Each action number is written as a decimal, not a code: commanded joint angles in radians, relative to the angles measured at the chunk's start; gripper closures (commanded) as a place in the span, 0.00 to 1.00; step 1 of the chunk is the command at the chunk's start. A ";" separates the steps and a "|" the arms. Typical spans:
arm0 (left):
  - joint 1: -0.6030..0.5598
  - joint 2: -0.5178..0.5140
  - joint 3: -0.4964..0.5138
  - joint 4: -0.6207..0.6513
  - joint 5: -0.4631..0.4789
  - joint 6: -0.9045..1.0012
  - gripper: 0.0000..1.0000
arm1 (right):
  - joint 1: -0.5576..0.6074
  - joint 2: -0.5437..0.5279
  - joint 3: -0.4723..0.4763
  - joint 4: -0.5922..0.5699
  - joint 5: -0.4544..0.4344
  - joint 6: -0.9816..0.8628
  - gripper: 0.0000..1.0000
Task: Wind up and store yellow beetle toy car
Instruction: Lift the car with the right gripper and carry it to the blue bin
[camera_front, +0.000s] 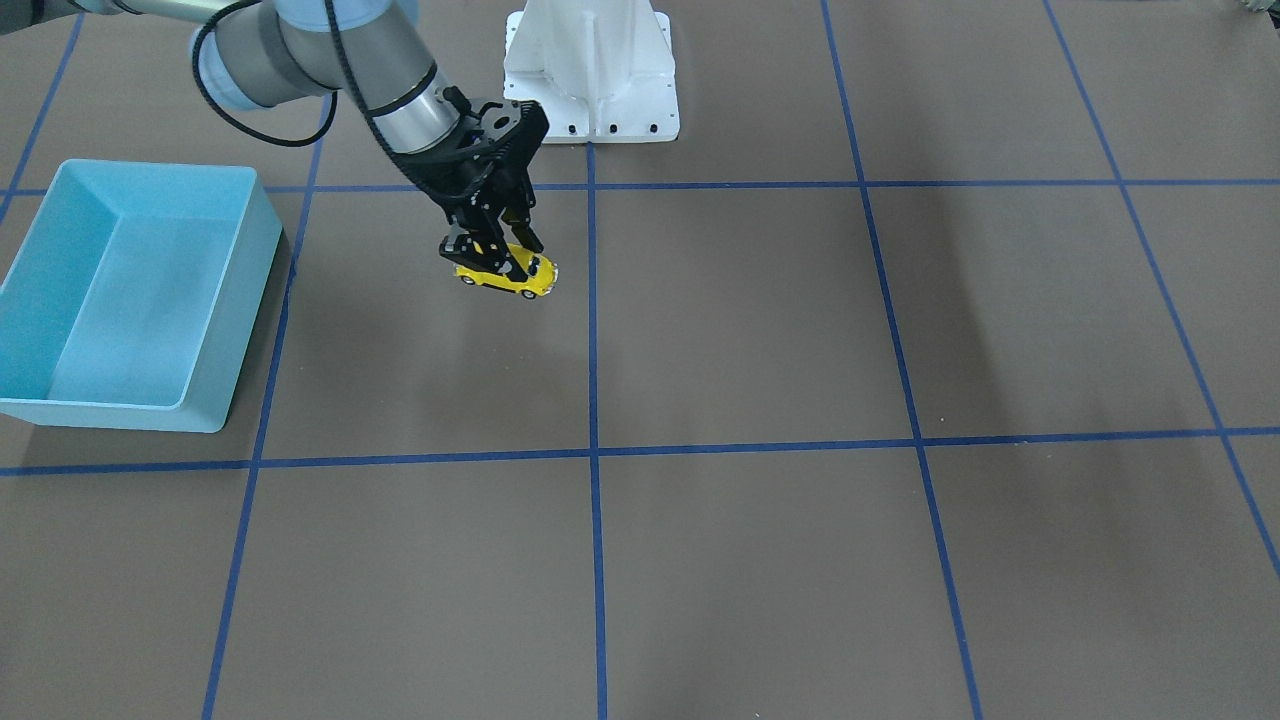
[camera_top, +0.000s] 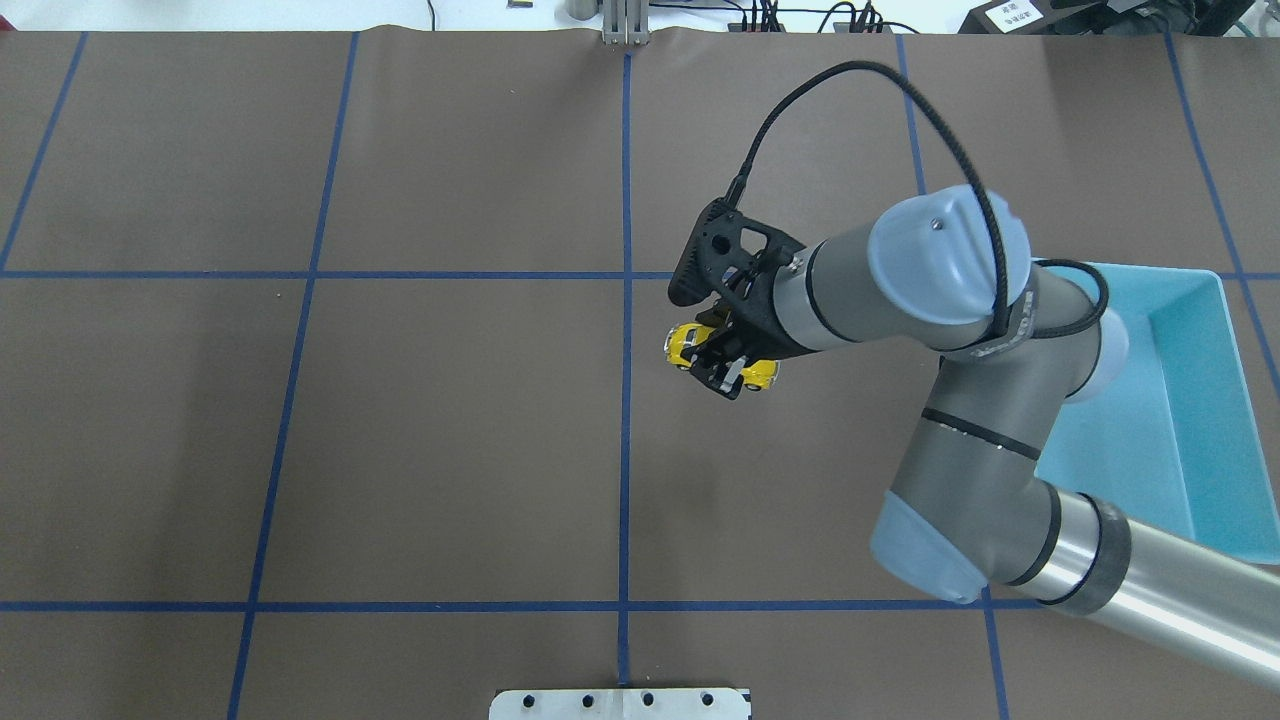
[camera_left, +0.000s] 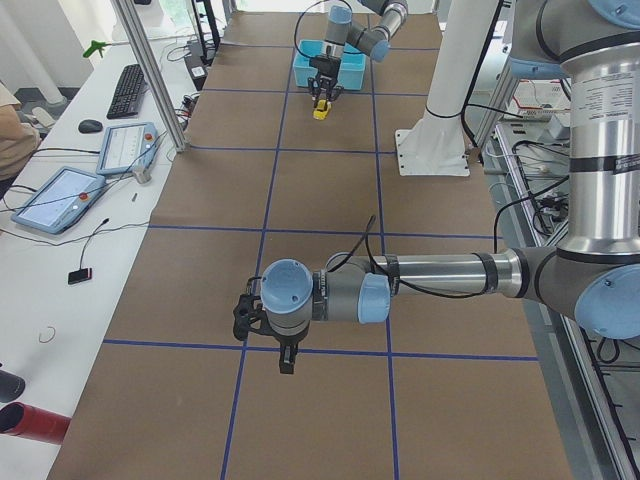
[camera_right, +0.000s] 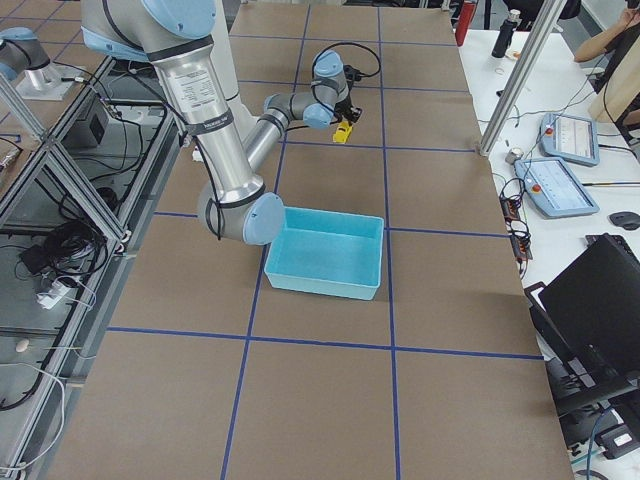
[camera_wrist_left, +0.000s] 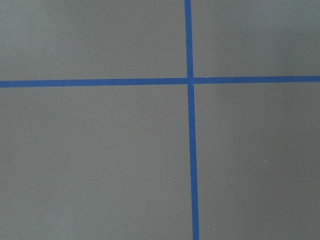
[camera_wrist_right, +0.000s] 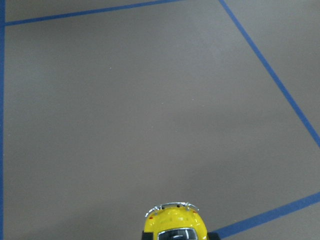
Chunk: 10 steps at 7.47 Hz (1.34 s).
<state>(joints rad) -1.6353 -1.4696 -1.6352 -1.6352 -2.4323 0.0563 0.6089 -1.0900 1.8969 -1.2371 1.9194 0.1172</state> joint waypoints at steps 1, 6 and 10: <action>0.000 0.000 0.000 0.000 -0.001 0.000 0.00 | 0.069 -0.081 0.085 -0.093 0.081 -0.084 1.00; 0.000 -0.002 0.000 0.000 0.001 0.000 0.00 | 0.249 -0.445 0.278 -0.122 0.289 -0.308 1.00; 0.000 -0.002 -0.002 0.000 0.001 0.000 0.00 | 0.418 -0.746 0.170 0.218 0.419 -0.479 1.00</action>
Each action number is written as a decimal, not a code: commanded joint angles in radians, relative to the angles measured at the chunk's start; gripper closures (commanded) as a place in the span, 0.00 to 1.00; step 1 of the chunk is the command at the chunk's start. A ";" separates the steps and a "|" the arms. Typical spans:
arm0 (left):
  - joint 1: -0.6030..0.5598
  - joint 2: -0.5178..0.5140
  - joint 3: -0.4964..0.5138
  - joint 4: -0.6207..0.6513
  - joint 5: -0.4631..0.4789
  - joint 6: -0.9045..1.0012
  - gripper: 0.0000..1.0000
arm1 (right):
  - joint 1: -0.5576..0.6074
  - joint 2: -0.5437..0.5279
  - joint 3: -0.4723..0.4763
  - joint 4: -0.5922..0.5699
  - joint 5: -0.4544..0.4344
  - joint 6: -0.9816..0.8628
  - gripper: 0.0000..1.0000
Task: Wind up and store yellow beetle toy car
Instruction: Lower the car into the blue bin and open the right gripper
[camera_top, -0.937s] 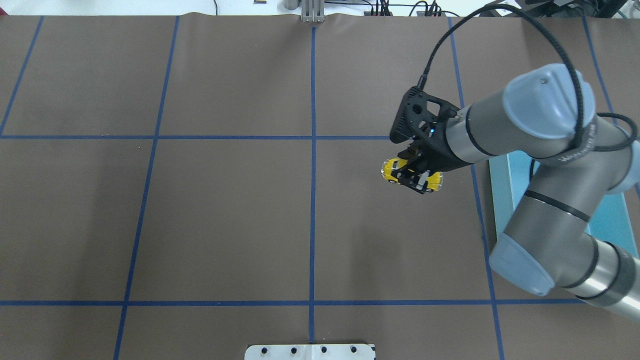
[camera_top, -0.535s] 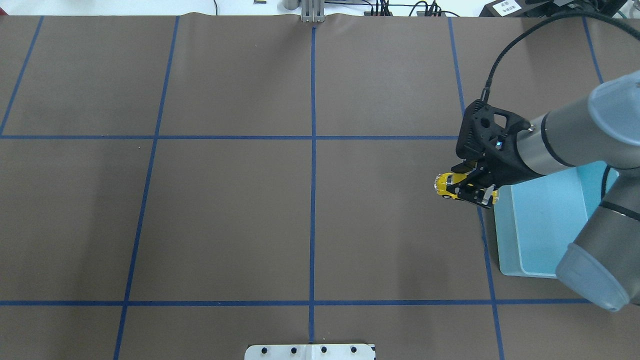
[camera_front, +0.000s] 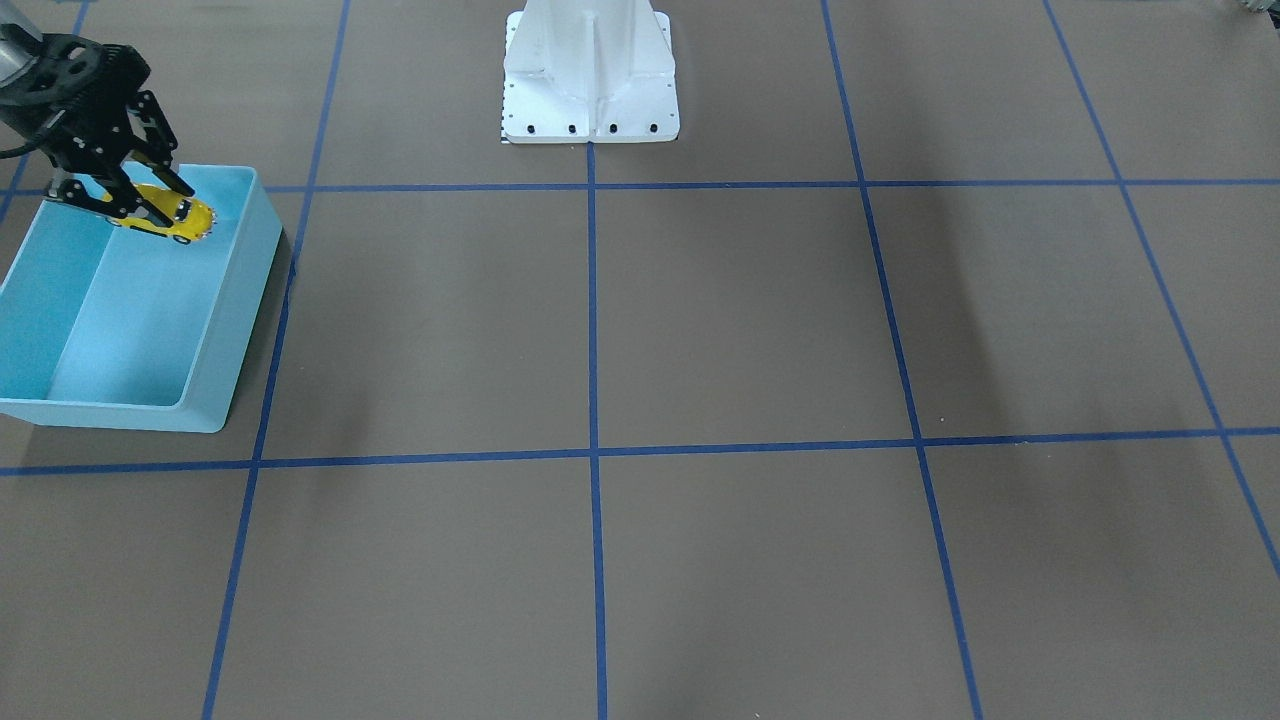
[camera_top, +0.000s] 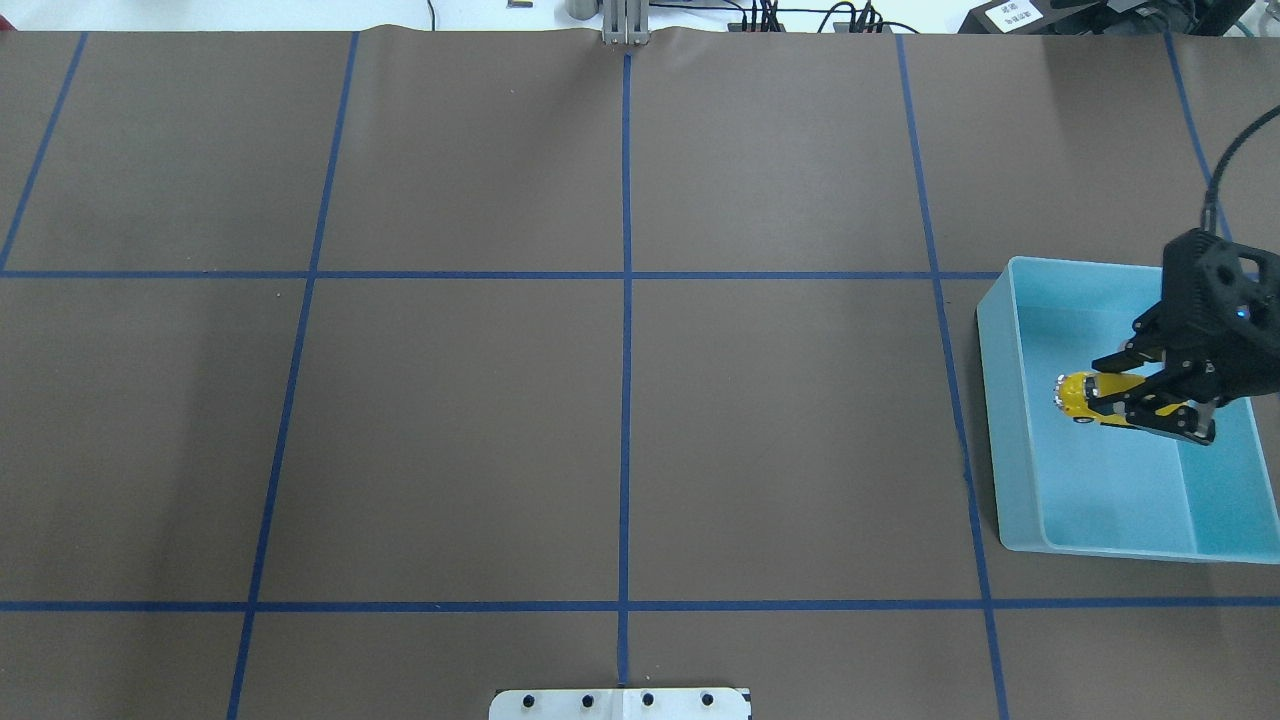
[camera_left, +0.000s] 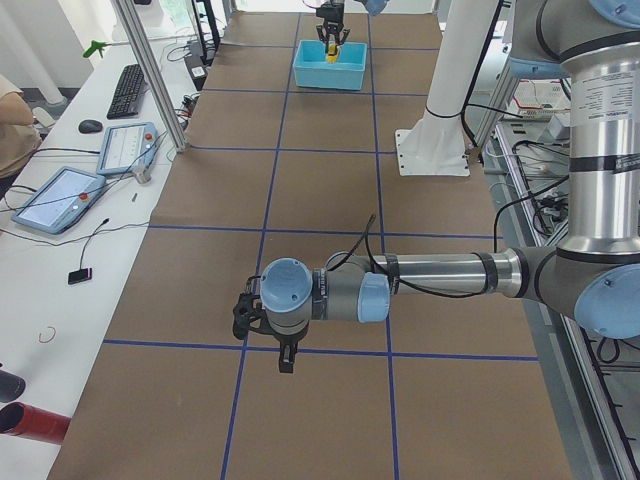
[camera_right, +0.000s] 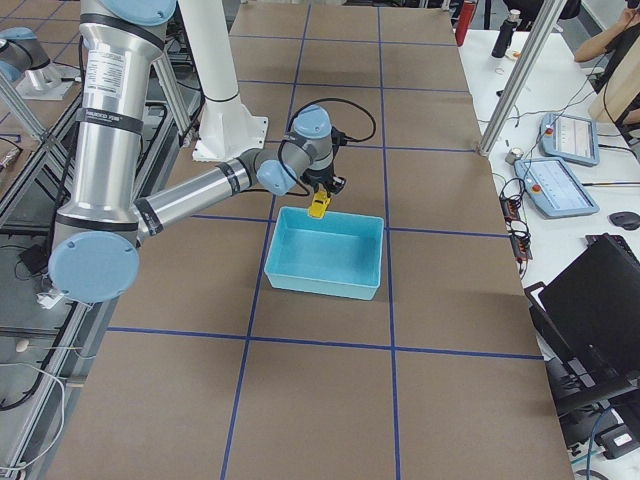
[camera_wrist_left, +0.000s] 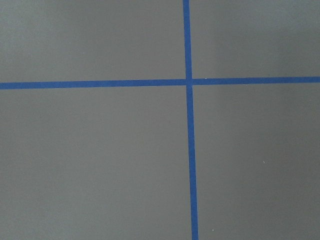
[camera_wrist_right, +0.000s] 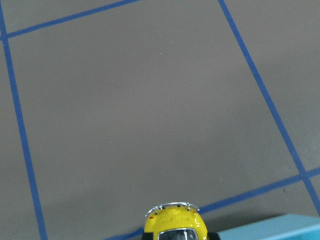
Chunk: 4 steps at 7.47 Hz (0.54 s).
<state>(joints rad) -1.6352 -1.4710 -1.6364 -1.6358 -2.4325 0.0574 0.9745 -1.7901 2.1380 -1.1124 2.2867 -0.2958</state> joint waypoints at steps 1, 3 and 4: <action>0.000 0.000 0.000 0.001 0.000 -0.001 0.00 | 0.062 -0.045 -0.120 0.129 0.062 -0.078 1.00; 0.000 -0.003 -0.002 -0.001 0.000 -0.001 0.00 | 0.059 0.000 -0.276 0.277 0.062 -0.080 1.00; 0.000 0.000 -0.002 -0.001 0.000 -0.001 0.00 | 0.056 0.006 -0.302 0.305 0.060 -0.082 1.00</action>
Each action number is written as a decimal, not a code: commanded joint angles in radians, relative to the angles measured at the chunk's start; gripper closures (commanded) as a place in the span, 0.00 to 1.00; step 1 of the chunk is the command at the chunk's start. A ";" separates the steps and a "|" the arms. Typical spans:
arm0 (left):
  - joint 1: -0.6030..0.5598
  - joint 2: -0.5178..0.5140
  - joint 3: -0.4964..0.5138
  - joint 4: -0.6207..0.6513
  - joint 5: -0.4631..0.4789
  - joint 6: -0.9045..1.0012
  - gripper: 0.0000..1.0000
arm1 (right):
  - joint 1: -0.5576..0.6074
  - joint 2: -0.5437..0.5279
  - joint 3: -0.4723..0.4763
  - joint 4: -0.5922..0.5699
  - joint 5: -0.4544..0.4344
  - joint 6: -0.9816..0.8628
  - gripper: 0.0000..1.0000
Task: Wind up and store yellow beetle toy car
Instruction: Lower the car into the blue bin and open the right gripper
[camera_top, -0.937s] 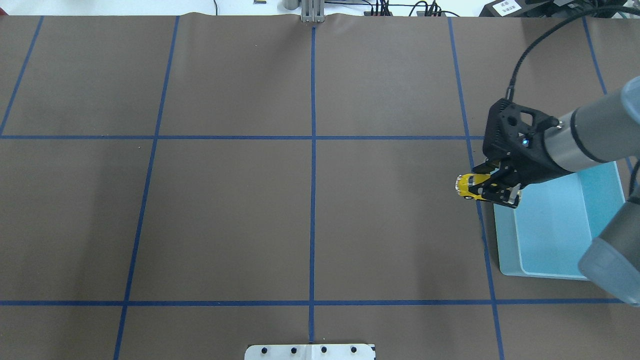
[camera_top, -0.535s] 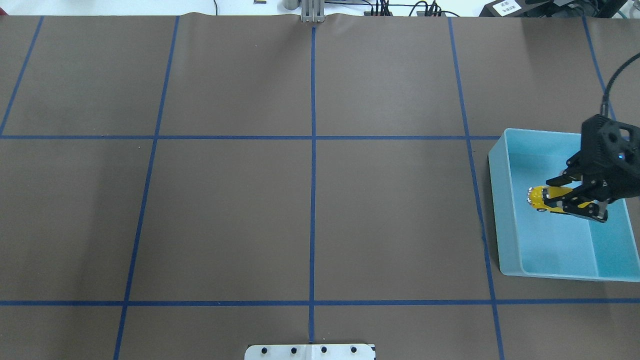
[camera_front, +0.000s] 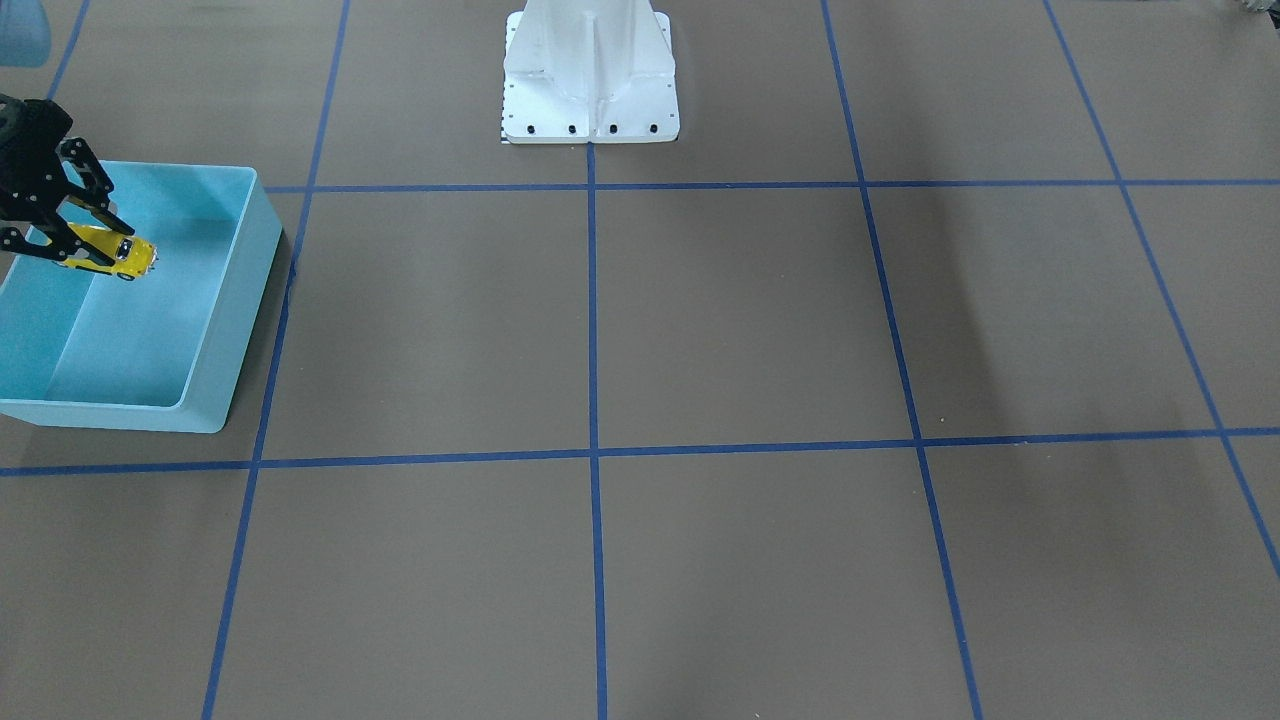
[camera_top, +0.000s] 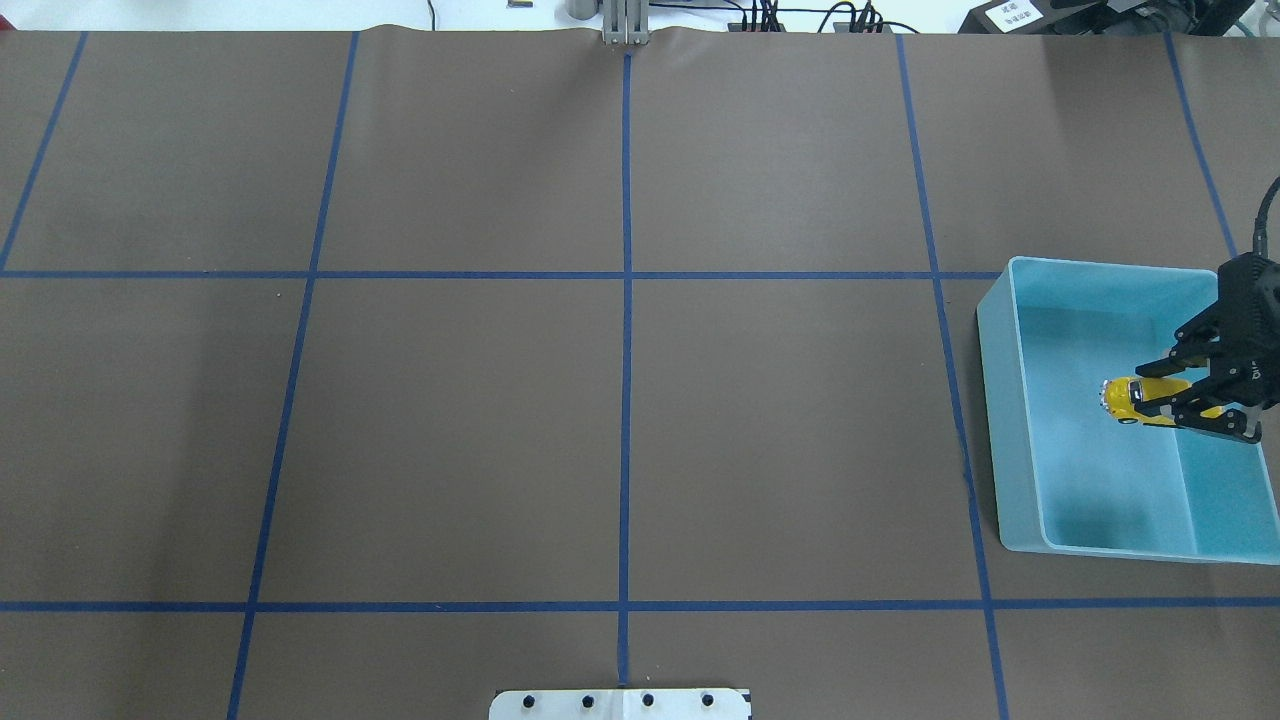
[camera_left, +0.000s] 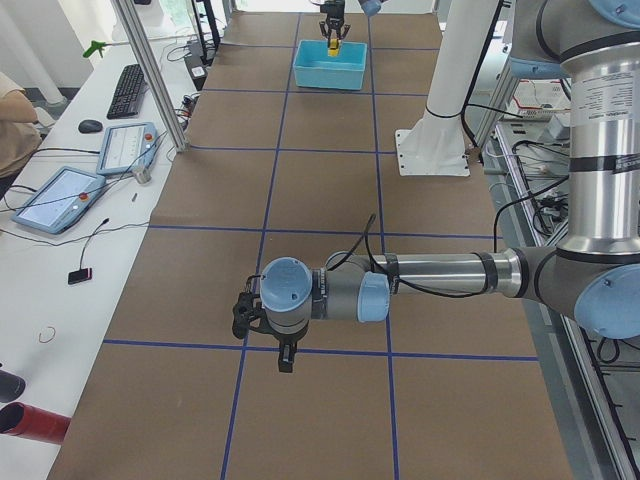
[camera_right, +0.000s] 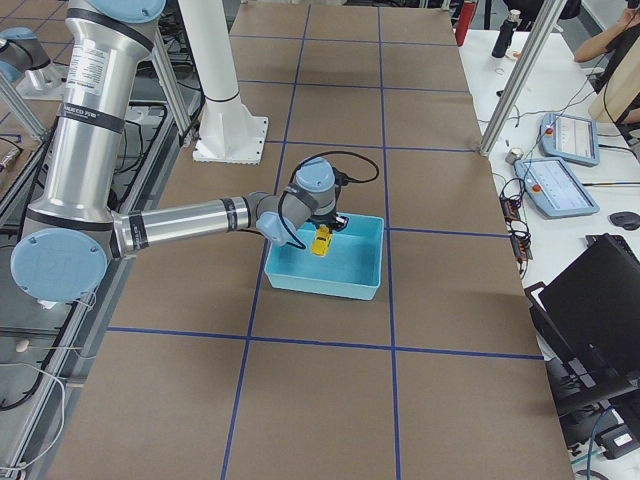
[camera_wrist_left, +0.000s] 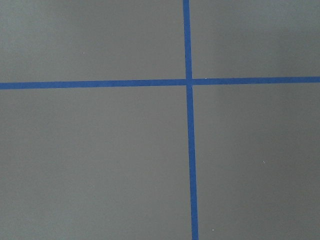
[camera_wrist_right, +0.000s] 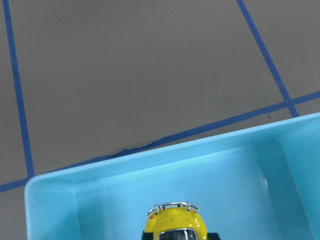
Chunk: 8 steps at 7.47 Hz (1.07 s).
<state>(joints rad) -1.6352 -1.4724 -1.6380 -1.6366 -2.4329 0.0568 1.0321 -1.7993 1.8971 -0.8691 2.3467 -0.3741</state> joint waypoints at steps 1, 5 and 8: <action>0.000 0.001 0.001 0.000 0.000 0.000 0.00 | -0.006 0.027 -0.091 0.099 0.002 -0.002 1.00; 0.000 -0.002 0.000 0.000 0.000 0.000 0.00 | -0.090 0.078 -0.216 0.173 -0.007 0.004 1.00; 0.000 -0.002 0.001 0.000 0.000 0.002 0.00 | -0.110 0.095 -0.219 0.171 -0.015 0.068 0.25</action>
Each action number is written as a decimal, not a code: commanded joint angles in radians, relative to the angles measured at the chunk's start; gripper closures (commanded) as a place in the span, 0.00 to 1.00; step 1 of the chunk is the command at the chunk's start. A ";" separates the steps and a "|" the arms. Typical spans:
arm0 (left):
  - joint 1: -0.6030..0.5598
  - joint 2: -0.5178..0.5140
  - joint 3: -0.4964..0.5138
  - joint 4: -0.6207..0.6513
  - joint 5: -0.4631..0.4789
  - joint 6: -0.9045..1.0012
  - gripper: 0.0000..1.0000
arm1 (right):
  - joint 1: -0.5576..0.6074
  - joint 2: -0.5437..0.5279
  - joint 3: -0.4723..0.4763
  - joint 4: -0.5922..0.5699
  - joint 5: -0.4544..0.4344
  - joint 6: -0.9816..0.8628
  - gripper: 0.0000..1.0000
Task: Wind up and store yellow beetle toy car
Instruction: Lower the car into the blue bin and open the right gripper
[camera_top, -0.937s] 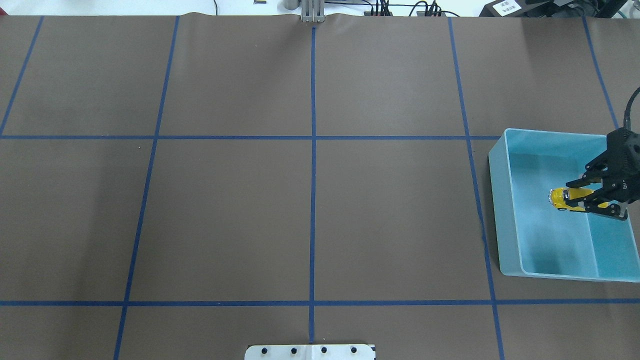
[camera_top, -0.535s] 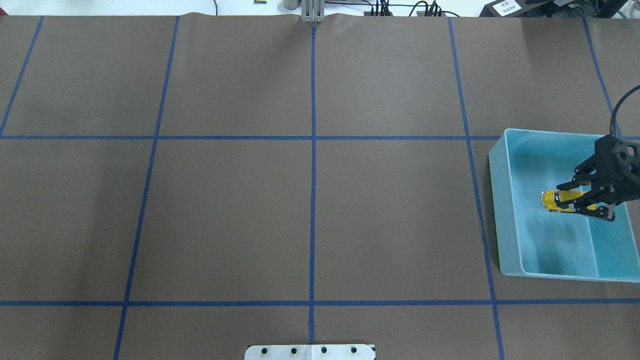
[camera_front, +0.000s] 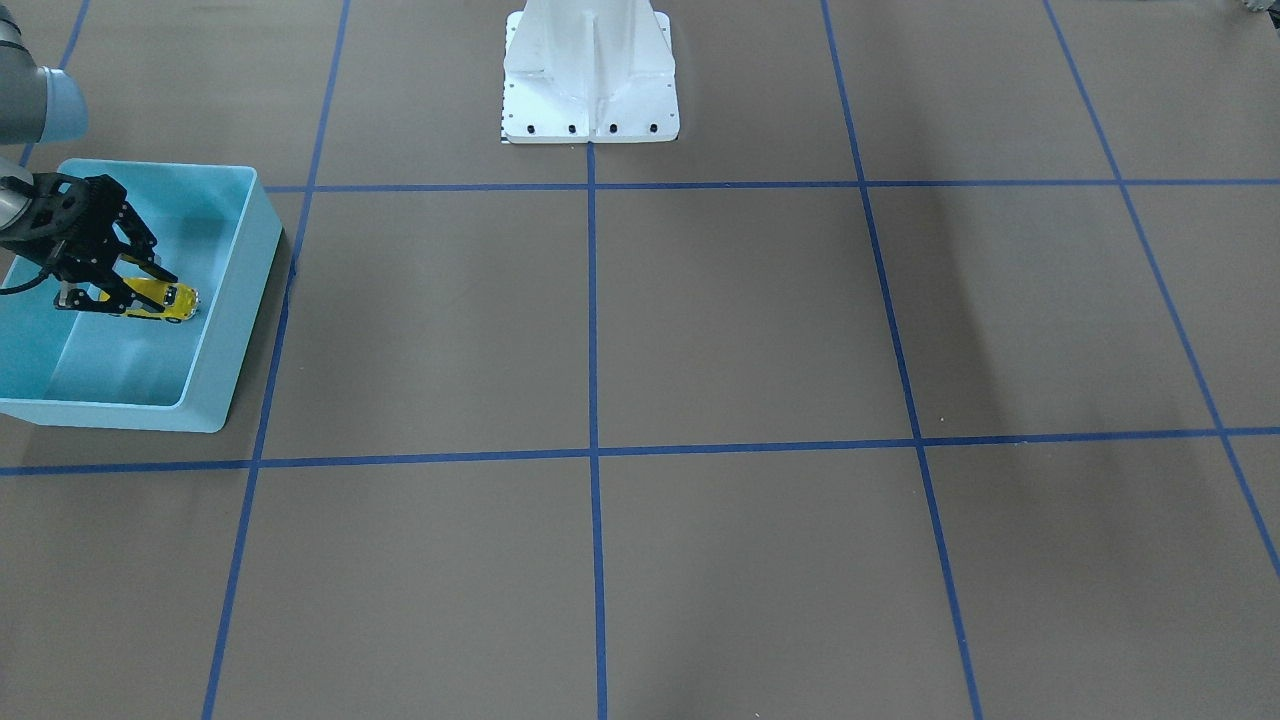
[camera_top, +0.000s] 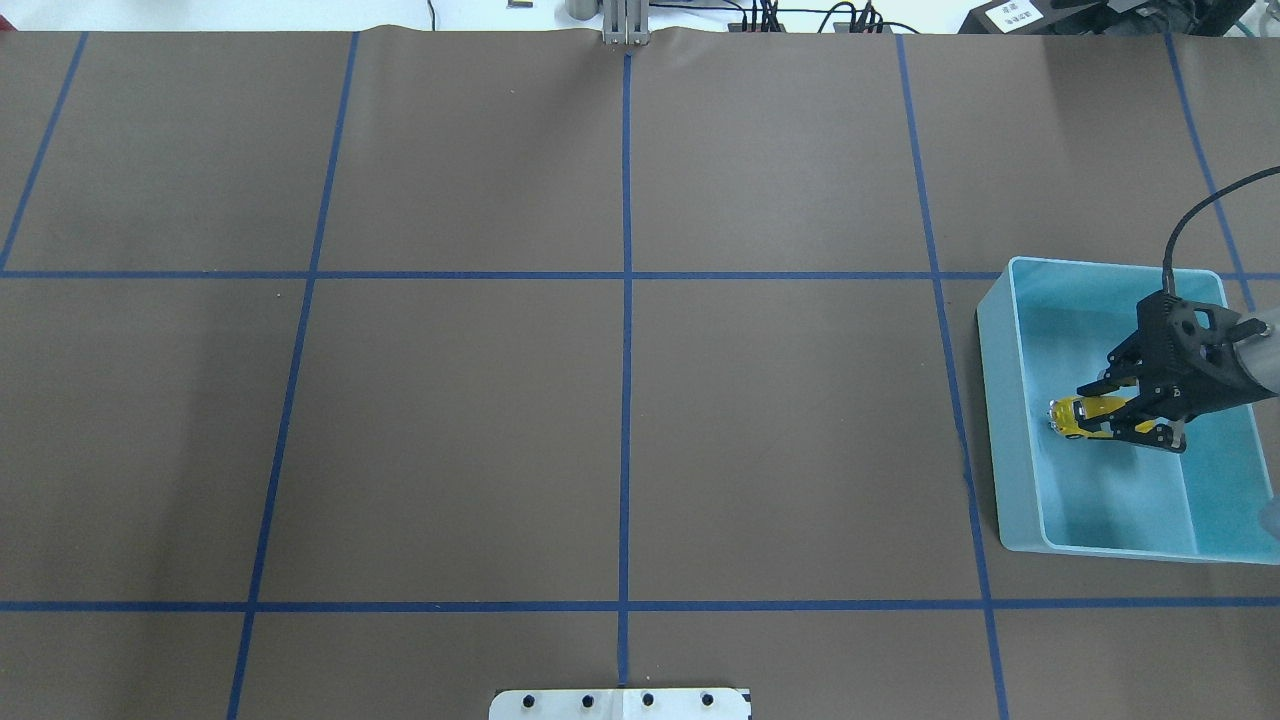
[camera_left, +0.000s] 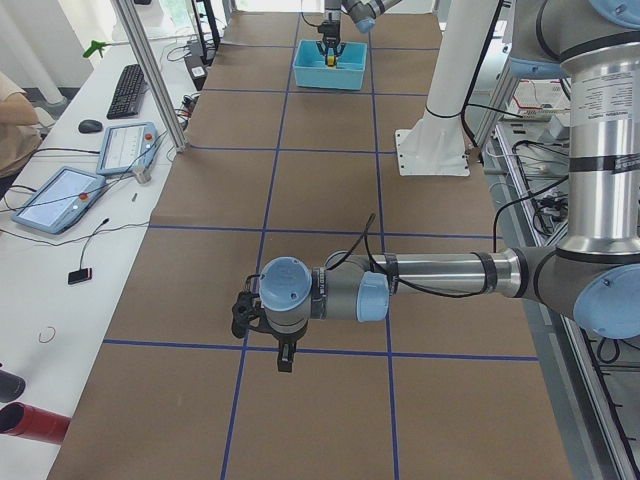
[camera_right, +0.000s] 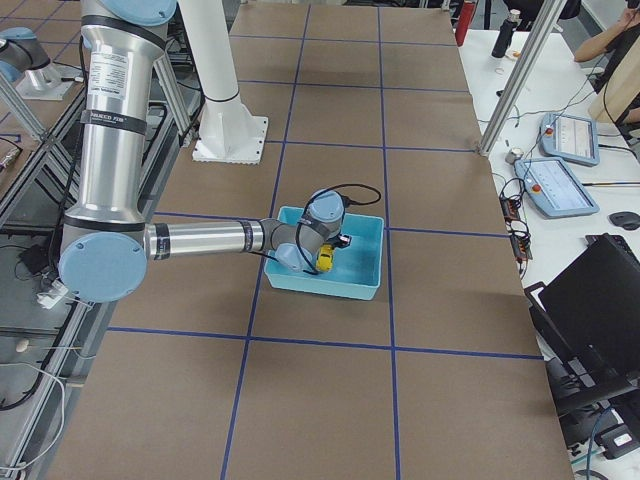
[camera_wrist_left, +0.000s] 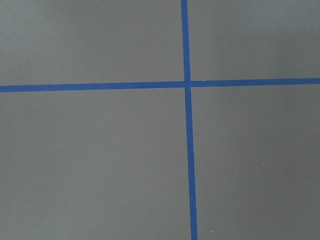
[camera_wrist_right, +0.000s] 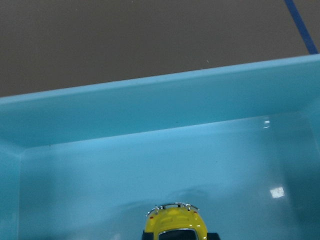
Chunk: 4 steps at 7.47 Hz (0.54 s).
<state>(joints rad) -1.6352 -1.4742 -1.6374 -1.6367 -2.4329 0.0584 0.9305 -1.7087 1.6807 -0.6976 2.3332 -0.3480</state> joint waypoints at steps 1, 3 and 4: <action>0.000 -0.002 -0.001 0.000 0.000 -0.002 0.00 | -0.010 0.003 -0.001 0.000 0.003 0.052 0.01; 0.000 -0.002 0.001 0.000 0.000 0.001 0.00 | -0.007 -0.006 0.022 0.000 0.009 0.057 0.01; 0.000 -0.002 0.002 0.000 0.002 0.004 0.00 | -0.002 -0.011 0.051 0.000 0.009 0.060 0.01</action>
<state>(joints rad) -1.6352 -1.4756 -1.6370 -1.6367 -2.4326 0.0594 0.9240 -1.7137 1.7028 -0.6980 2.3406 -0.2932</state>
